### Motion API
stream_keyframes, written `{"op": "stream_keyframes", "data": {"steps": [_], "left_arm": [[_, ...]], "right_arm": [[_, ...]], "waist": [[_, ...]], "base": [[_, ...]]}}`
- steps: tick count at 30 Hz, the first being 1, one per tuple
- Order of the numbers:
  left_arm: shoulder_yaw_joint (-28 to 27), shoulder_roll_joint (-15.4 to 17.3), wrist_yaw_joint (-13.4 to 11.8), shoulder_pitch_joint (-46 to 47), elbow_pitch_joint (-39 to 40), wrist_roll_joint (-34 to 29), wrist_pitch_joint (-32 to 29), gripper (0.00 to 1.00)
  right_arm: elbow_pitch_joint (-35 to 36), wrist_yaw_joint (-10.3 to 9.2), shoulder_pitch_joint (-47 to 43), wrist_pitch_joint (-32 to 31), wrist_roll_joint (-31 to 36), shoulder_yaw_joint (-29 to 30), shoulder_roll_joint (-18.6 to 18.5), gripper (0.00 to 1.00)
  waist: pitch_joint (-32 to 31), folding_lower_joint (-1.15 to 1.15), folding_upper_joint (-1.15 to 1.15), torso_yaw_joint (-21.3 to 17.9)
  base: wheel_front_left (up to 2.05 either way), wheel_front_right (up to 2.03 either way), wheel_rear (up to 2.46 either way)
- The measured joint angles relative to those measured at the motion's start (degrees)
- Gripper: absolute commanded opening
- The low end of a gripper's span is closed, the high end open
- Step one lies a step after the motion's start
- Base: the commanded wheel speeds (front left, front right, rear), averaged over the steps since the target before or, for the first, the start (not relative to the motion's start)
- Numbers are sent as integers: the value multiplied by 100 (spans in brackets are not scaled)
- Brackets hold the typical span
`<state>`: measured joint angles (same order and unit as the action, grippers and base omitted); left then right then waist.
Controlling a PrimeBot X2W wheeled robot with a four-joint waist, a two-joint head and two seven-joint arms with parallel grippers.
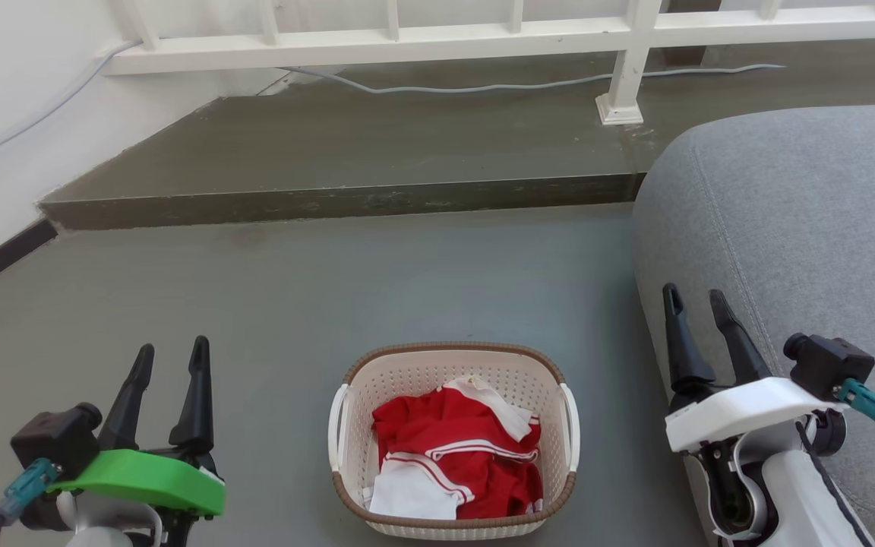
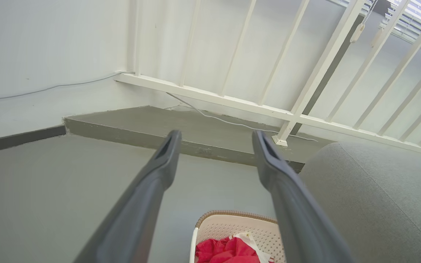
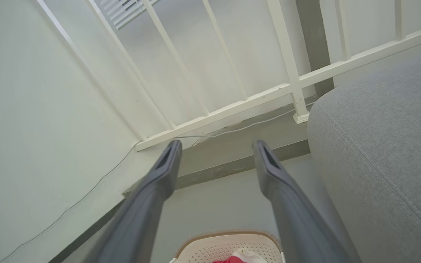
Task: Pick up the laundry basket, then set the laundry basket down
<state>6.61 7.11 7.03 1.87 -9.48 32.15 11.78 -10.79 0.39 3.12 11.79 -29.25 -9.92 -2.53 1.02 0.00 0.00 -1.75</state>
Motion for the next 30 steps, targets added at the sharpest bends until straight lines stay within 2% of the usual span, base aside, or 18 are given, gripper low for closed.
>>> {"op": "stream_keyframes", "data": {"steps": [13,30], "left_arm": [[122,90,10,64,110,-923,247,100],[176,90,10,64,183,-915,247,100]], "right_arm": [[94,-101,0,240,918,-183,-4,100],[83,-151,0,256,958,-180,-4,100]], "waist": [[8,0,0,-21],[23,0,0,-34]], "base": [[0,0,0],[0,0,0]]}}
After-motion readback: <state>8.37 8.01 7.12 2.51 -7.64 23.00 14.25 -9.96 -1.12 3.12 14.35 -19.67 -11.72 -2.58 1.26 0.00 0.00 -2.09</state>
